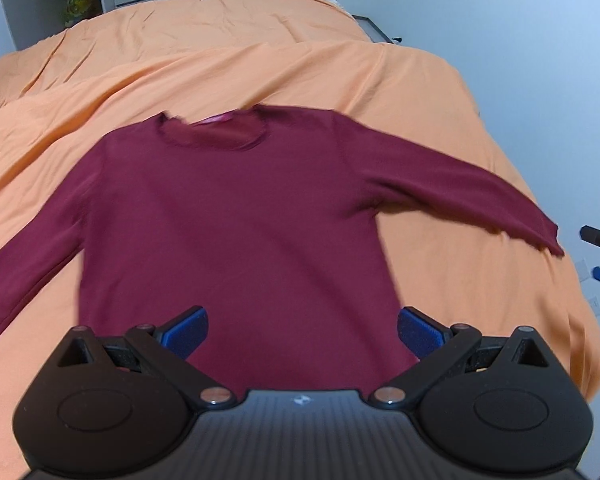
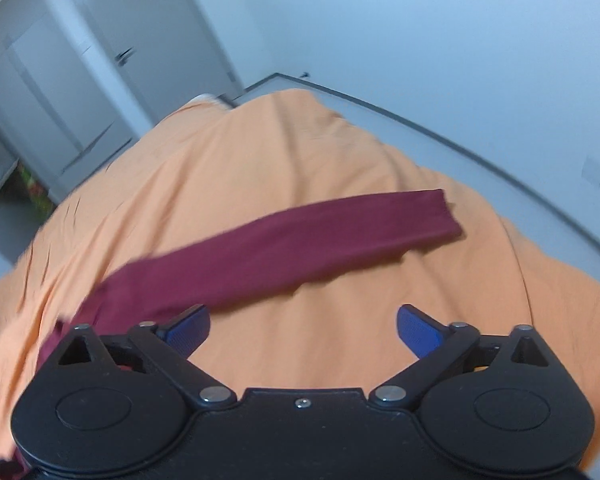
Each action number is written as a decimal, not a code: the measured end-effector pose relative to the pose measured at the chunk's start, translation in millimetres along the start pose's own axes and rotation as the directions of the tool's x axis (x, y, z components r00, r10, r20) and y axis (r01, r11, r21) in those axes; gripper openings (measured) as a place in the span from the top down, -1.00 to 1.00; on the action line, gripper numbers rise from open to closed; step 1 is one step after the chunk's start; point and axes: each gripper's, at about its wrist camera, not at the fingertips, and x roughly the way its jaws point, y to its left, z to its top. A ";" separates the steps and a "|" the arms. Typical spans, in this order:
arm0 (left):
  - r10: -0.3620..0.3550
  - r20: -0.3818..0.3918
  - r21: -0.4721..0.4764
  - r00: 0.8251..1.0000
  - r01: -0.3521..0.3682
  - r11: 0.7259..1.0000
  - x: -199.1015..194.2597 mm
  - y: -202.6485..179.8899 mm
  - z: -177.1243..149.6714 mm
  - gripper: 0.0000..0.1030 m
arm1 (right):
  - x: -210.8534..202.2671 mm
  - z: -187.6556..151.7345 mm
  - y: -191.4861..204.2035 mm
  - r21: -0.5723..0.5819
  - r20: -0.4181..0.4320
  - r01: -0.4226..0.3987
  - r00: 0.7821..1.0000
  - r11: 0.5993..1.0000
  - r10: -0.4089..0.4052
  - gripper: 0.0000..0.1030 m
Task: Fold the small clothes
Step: 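Grasp the cuff of one maroon sleeve with the right tool, then fold the held sleeve across the shirt body and open the right tool, then grasp the cuff of the other sleeve with the left tool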
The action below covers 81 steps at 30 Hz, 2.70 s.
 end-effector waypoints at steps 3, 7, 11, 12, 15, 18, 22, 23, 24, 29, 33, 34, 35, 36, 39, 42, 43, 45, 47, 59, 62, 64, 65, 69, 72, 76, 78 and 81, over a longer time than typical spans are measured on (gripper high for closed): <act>0.013 0.014 0.029 1.000 -0.014 0.999 29.1 -31.0 20.4 -0.99 | 45.0 24.3 -43.5 0.105 -0.006 -0.021 1.000 0.994 0.022 -0.78; 0.048 0.009 0.067 0.999 -0.048 0.997 69.0 -61.3 46.7 -0.99 | 87.9 34.9 -78.8 0.186 -0.019 -0.009 1.000 0.982 0.013 -0.70; 0.045 -0.009 0.083 0.999 -0.044 0.996 101.4 -76.7 67.2 -0.99 | 116.0 33.6 -107.1 0.293 -0.041 0.007 0.999 0.956 0.005 -0.64; 0.044 -0.011 0.088 0.999 -0.043 0.995 107.7 -78.9 71.5 -0.99 | 121.2 32.3 -112.9 0.319 -0.046 0.013 0.999 0.948 0.002 -0.61; 0.038 -0.016 0.101 0.999 -0.036 0.994 126.0 -80.4 82.5 -0.99 | 134.6 26.9 -127.9 0.405 -0.051 0.025 0.999 0.914 -0.005 -0.50; 0.022 -0.021 0.106 1.000 -0.020 0.994 139.9 -75.5 89.4 -0.99 | 143.4 23.6 -139.3 0.481 -0.009 -0.003 1.000 0.877 0.008 -0.41; 0.030 -0.037 0.099 0.999 -0.026 0.995 155.1 -63.7 98.2 -0.99 | 152.5 24.4 -149.3 0.547 0.031 -0.044 0.999 0.836 0.033 -0.10; 0.032 -0.037 0.094 0.999 -0.028 0.995 156.4 -60.6 100.0 -0.99 | 155.5 24.7 -150.4 0.554 0.034 -0.050 0.999 0.831 0.038 0.06; 0.033 -0.038 0.087 0.999 -0.029 0.996 157.7 -57.2 101.8 -0.99 | 157.6 24.5 -150.6 0.559 0.033 -0.051 0.999 0.828 0.039 0.13; 0.025 -0.038 0.053 0.999 -0.023 0.998 162.1 -45.8 108.9 -0.99 | 160.4 17.5 -164.9 0.662 0.046 -0.071 0.997 0.746 0.055 0.76; 0.018 -0.048 0.031 0.999 -0.016 0.999 167.2 -40.1 113.6 -0.99 | 148.2 24.2 -150.5 0.585 0.048 -0.047 0.999 0.810 0.023 0.88; 0.014 -0.052 0.023 0.999 -0.013 1.000 168.1 -38.2 114.4 -0.99 | 144.2 29.7 -140.0 0.530 0.052 -0.040 0.999 0.847 0.015 0.89; 0.012 -0.055 0.016 0.998 -0.011 1.000 168.3 -35.5 114.8 -0.99 | 140.1 35.6 -126.4 0.469 0.054 -0.033 0.999 0.883 0.009 0.89; 0.012 -0.055 0.012 0.998 -0.011 1.000 167.7 -32.5 115.0 -0.99 | 135.6 40.9 -111.8 0.408 0.058 -0.032 0.998 0.912 0.009 0.89; 0.023 -0.053 -0.003 0.998 -0.023 1.000 163.7 -16.6 117.1 -0.99 | 122.6 53.1 -53.7 0.217 0.081 -0.085 0.994 0.972 0.069 0.89; 0.017 -0.048 -0.057 0.999 -0.019 0.998 156.1 11.2 120.4 -0.99 | 114.0 56.4 19.9 0.018 0.074 -0.186 0.980 0.982 0.185 0.89; 0.010 -0.049 -0.078 0.999 -0.013 0.997 154.1 21.6 121.6 -0.99 | 112.9 55.0 47.3 -0.045 0.060 -0.230 0.971 0.972 0.232 0.89; -0.017 -0.047 -0.120 0.999 0.011 0.993 149.6 44.0 124.5 -0.99 | 112.3 47.3 101.0 -0.166 0.018 -0.311 0.948 0.936 0.318 0.89; -0.042 -0.035 -0.163 0.999 0.036 0.986 143.6 66.8 124.1 -0.99 | 116.3 30.9 153.2 -0.267 -0.045 -0.388 0.919 0.882 0.391 0.89; -0.119 -0.013 -0.314 0.993 0.109 0.943 127.2 150.5 90.8 -0.99 | 140.9 -126.4 320.7 -0.520 -0.341 -0.540 0.841 0.662 0.419 0.17; -0.154 -0.030 -0.327 0.988 0.136 0.935 135.9 149.3 82.9 -0.99 | 135.4 -154.7 311.5 -0.547 -0.390 -0.537 0.842 0.642 0.371 0.07; -0.206 -0.042 -0.347 0.978 0.180 0.921 144.2 145.1 78.2 -0.99 | 127.3 -152.4 294.5 -0.516 -0.395 -0.535 0.842 0.669 0.369 0.07; -0.242 -0.044 -0.350 0.969 0.212 0.912 147.1 142.0 75.6 -0.98 | 122.2 -145.7 281.8 -0.497 -0.387 -0.528 0.845 0.689 0.369 0.04; -0.277 -0.033 -0.304 0.960 0.254 0.918 160.8 121.6 71.2 -0.95 | 98.6 -116.4 233.7 -0.448 -0.318 -0.462 0.882 0.765 0.347 -0.04; -0.286 -0.054 -0.287 0.957 0.259 0.922 175.8 111.8 68.7 -0.84 | 91.2 -97.3 207.7 -0.444 -0.276 -0.409 0.909 0.797 0.313 -0.05; -0.254 -0.068 -0.267 0.965 0.227 0.936 183.5 102.3 65.7 -0.39 | 90.9 -80.8 188.7 -0.446 -0.238 -0.358 0.931 0.820 0.277 -0.05; -0.246 -0.058 -0.275 0.968 0.221 0.936 180.3 103.4 64.4 -0.06 | 99.1 -72.6 184.0 -0.431 -0.218 -0.339 0.938 0.836 0.268 -0.05; -0.259 -0.055 -0.322 0.964 0.229 0.919 178.5 117.7 62.6 0.49 | 105.6 -61.1 178.0 -0.415 -0.197 -0.320 0.946 0.852 0.259 -0.05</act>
